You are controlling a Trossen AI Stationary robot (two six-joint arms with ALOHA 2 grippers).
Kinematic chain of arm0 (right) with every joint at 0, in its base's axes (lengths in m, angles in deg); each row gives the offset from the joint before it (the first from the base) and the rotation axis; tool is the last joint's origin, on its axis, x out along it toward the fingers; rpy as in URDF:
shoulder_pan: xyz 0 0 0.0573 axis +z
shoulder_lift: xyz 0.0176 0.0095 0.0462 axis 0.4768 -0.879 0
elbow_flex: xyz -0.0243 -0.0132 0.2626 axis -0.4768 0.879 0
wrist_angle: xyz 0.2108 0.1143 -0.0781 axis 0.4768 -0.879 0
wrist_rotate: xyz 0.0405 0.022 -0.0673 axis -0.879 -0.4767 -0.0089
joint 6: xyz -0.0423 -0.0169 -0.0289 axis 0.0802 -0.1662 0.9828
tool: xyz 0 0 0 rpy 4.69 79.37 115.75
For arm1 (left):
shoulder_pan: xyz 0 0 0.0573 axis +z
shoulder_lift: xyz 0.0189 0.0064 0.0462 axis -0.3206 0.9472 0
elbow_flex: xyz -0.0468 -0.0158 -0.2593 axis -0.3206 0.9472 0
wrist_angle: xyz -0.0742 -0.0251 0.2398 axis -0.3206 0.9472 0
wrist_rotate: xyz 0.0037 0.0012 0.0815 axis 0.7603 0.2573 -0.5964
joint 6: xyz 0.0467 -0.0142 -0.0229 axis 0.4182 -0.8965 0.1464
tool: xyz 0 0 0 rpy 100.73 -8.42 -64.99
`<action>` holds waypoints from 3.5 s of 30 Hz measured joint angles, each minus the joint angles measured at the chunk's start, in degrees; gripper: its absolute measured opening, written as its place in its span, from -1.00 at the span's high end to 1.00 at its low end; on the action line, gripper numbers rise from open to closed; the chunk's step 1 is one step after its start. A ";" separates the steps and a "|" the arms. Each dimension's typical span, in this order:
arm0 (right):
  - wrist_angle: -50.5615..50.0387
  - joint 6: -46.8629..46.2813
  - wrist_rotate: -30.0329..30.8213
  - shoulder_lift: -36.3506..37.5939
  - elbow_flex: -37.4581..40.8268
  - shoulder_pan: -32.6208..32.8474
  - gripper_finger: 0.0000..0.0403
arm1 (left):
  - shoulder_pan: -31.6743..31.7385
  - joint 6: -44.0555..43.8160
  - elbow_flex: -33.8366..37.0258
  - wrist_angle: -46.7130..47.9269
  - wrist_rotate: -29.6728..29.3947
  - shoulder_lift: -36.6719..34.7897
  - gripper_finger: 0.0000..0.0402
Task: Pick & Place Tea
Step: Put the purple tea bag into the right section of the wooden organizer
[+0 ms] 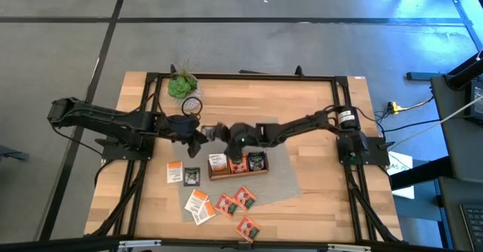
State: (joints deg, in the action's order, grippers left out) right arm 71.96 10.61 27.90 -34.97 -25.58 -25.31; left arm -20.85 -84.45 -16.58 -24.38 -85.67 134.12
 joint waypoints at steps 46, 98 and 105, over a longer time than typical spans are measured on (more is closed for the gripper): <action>3.89 12.12 5.39 2.26 -0.03 16.96 0.98 | -2.62 -0.21 -0.07 -7.12 27.78 -0.04 0.13; -23.07 -31.43 7.49 11.76 0.04 12.96 0.19 | -5.38 8.55 1.20 -6.79 23.08 -0.04 0.92; -31.60 -59.02 -4.67 19.57 0.04 6.07 0.19 | -5.35 16.89 5.99 -23.61 10.79 0.02 0.89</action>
State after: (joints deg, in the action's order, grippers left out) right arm 40.35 -48.41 23.24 -15.39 -25.54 -19.24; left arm -26.20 -67.56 -10.59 -47.99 -74.89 134.14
